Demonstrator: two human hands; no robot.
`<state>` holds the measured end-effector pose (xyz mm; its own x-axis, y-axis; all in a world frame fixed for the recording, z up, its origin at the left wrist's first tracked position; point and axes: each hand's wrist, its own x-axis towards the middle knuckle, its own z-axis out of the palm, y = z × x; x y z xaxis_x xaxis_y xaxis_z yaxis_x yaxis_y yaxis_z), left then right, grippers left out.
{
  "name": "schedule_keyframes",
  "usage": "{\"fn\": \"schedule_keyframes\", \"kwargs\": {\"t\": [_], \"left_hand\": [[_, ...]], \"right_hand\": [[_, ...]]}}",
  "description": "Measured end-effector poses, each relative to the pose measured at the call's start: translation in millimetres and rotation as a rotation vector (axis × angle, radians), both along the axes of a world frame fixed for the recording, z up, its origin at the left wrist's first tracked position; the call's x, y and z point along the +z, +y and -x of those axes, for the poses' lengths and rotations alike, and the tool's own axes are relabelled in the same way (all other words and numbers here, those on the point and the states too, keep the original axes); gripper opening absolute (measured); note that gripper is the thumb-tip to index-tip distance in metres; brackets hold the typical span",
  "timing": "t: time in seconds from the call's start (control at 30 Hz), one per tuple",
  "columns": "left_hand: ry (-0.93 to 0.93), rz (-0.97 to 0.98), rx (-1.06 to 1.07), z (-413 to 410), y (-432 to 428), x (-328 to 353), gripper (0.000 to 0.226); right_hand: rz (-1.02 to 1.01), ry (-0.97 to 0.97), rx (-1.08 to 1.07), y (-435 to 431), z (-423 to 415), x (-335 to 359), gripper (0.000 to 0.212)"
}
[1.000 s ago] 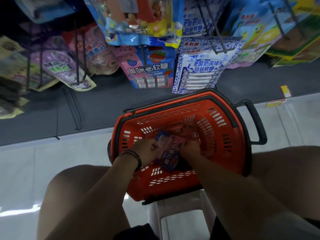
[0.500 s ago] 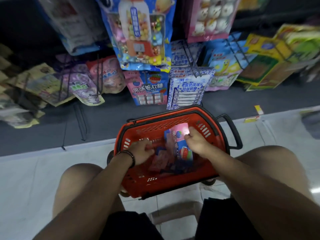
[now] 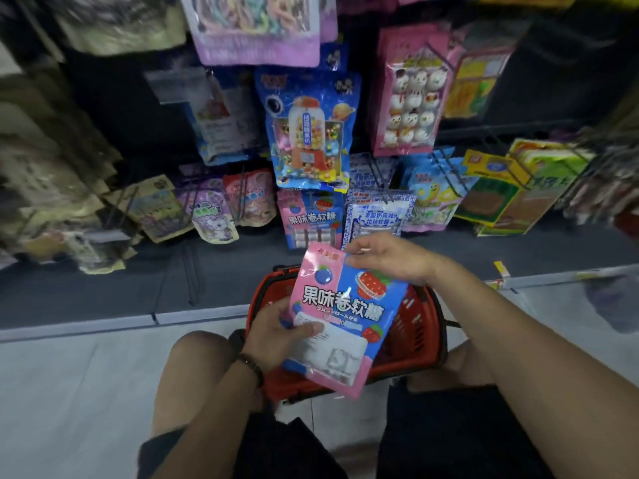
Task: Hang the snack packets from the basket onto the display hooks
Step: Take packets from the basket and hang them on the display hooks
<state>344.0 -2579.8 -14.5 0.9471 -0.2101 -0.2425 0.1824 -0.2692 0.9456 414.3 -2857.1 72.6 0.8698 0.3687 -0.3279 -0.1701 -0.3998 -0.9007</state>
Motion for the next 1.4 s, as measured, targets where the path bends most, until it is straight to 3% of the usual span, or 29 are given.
{"fn": "schedule_keyframes", "kwargs": {"t": [0.1,0.2,0.27,0.37,0.5,0.6,0.67,0.8,0.87,0.97,1.13,1.2,1.33,1.4], "left_hand": [[0.034,0.101,0.157,8,1,4,0.027],[0.067,0.165,0.254,10,-2,8,0.026],[0.051,0.181,0.275,11,-2,11,0.028],[0.036,0.200,0.288,11,-5,14,0.030],[0.010,0.236,0.317,15,-17,18,0.033],[-0.154,0.052,0.425,20,-22,8,0.061],[-0.268,-0.042,0.375,23,-26,2,0.063],[-0.112,0.206,0.115,31,-40,4,0.068],[-0.123,0.246,0.163,28,-36,1,0.066],[-0.115,0.281,0.247,18,-24,-4,0.044],[-0.011,0.310,0.316,17,-24,-2,0.029],[0.024,0.343,0.299,16,-24,1,0.030],[0.029,0.382,0.319,10,-21,7,0.032],[0.031,0.387,0.317,7,-19,11,0.033]], "right_hand": [[-0.287,0.074,-0.312,-10,22,-3,0.016],[-0.522,0.251,-0.423,1,63,-33,0.026],[-0.491,0.345,-0.398,18,87,-51,0.035],[-0.471,0.336,-0.430,34,104,-66,0.046],[-0.482,0.188,-0.560,40,103,-71,0.027],[-0.416,0.061,-0.668,45,98,-72,0.024],[-0.339,-0.047,-0.739,54,95,-73,0.023],[-0.216,-0.129,-0.529,78,95,-76,0.016],[-0.193,-0.090,-0.416,80,95,-77,0.024],[-0.259,-0.032,-0.362,76,95,-78,0.032],[-0.077,-0.295,-0.641,56,77,-79,0.022],[-0.138,-0.255,-0.722,47,67,-79,0.028],[-0.217,-0.123,-0.677,34,52,-78,0.038],[-0.211,-0.127,-0.649,29,49,-75,0.033]]}}
